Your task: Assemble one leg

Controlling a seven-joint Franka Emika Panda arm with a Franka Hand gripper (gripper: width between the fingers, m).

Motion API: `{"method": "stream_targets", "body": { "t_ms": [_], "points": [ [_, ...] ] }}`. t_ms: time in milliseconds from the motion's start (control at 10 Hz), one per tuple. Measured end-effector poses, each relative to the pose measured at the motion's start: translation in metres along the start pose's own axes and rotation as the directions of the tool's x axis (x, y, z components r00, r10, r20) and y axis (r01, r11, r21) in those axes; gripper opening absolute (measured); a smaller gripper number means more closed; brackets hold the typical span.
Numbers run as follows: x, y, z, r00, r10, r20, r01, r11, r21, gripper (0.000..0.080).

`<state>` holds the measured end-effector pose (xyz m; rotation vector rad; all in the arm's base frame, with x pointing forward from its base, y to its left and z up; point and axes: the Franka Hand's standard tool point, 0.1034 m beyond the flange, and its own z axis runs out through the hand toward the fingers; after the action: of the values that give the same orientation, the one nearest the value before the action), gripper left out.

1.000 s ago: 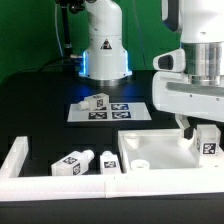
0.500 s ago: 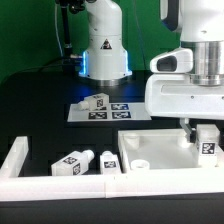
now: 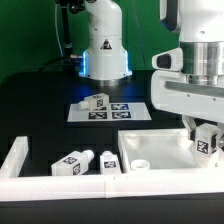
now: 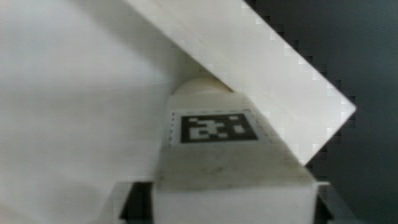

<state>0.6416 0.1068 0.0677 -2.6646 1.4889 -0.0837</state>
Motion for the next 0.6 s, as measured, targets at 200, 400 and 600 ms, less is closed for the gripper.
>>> {"method": "stream_targets", "body": {
  "t_ms": [200, 400, 600],
  "points": [
    [0.001, 0.0002, 0.0001, 0.898, 0.44, 0.002, -0.44, 0.898, -0.005, 0.0285],
    [0.0012, 0.0018, 0.0002, 0.755, 0.656, 0.001, -0.655, 0.755, -0.006, 0.0285],
    [0.0007, 0.0017, 0.0004, 0.764, 0.645, 0.001, -0.645, 0.764, -0.006, 0.035]
  ]
}}
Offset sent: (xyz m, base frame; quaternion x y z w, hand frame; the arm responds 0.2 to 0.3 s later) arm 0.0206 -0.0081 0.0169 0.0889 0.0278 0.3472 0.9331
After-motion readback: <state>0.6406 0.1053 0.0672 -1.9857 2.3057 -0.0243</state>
